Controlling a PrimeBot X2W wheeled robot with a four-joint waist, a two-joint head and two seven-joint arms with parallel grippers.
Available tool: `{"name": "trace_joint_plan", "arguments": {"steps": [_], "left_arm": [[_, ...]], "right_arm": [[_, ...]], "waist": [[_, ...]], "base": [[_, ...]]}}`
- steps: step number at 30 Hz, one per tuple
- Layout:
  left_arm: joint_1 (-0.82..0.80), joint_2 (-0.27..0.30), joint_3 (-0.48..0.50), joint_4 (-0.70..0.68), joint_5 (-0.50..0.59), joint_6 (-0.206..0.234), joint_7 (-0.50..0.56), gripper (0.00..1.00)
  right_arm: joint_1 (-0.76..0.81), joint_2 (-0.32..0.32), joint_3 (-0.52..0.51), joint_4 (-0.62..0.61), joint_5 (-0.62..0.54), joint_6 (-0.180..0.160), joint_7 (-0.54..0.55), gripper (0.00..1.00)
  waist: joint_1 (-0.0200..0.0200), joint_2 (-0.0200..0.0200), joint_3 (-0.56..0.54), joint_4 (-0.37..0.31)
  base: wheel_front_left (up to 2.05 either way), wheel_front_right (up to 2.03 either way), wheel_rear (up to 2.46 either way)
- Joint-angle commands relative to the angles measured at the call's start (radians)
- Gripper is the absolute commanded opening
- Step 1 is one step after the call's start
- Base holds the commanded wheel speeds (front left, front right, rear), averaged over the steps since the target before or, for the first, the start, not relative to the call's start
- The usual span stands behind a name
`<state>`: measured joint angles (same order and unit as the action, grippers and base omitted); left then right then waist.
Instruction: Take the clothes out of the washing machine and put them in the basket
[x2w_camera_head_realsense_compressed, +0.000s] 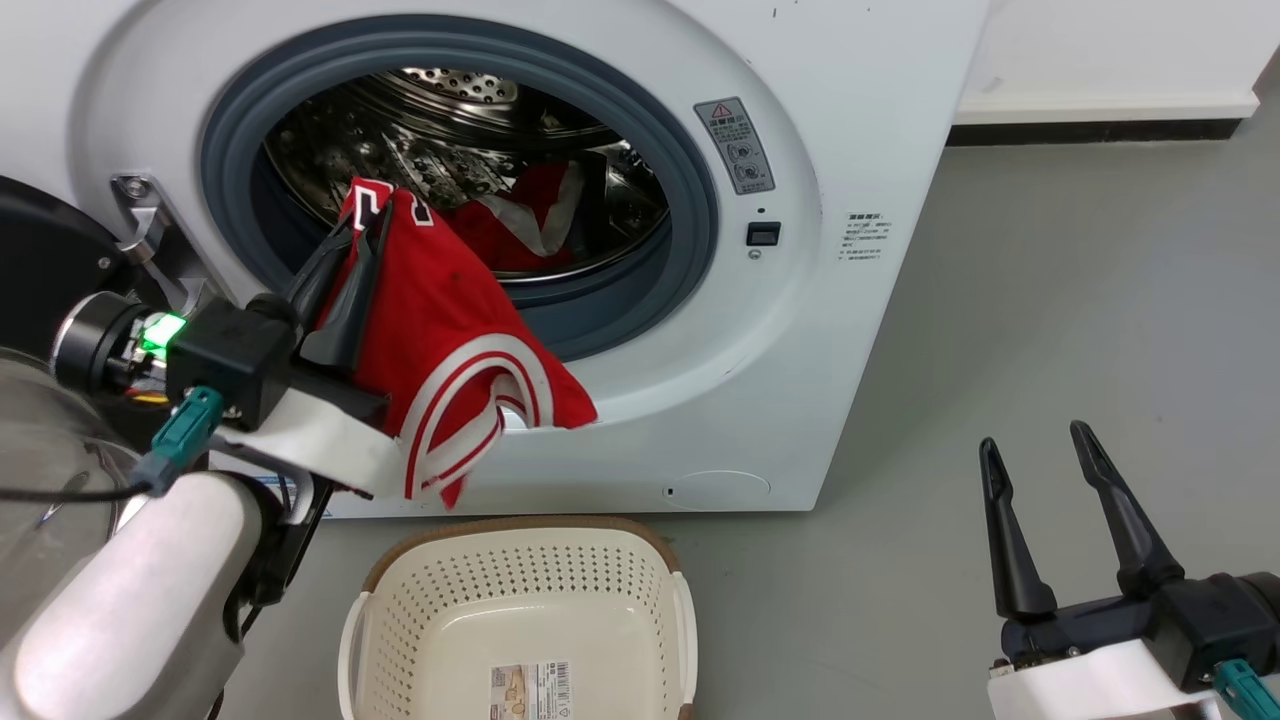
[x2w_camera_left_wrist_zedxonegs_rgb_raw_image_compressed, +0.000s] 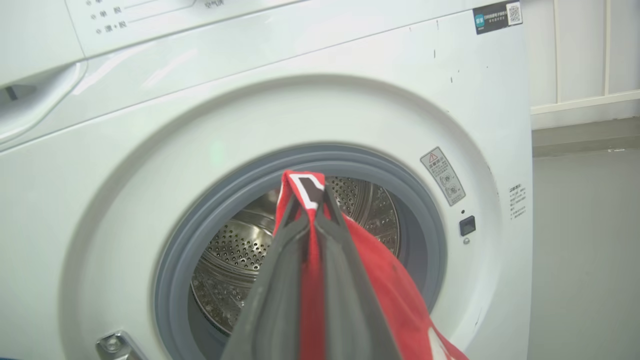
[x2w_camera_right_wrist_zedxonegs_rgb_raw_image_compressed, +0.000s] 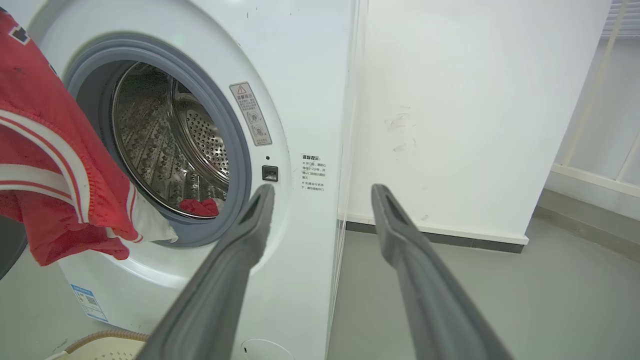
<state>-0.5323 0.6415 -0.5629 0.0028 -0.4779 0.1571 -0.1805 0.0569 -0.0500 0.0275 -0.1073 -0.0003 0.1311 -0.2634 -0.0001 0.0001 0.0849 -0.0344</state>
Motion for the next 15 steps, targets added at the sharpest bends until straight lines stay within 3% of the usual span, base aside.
{"name": "trace_joint_plan", "arguments": {"steps": [1, 9, 15], "left_arm": [[0.017, 0.014, 0.009, -0.036, 0.009, 0.017, 0.006, 0.0], [0.098, 0.085, 0.03, -0.251, 0.021, 0.086, 0.062, 0.0], [0.159, 0.092, 0.004, -0.309, 0.011, 0.1, 0.085, 0.0]], "right_arm": [[0.015, -0.001, -0.002, 0.003, -0.003, -0.001, -0.002, 1.0], [0.028, -0.001, -0.006, 0.007, -0.002, -0.001, -0.002, 1.0], [0.028, -0.001, -0.007, 0.006, -0.002, -0.001, -0.002, 1.0]], "waist": [[0.0001, -0.0001, -0.006, 0.007], [0.0001, -0.0001, -0.014, 0.027], [0.0001, -0.0001, -0.006, 0.042]], "base": [[0.0, 0.0, 0.0], [0.0, 0.0, 0.0], [0.0, 0.0, 0.0]]}}
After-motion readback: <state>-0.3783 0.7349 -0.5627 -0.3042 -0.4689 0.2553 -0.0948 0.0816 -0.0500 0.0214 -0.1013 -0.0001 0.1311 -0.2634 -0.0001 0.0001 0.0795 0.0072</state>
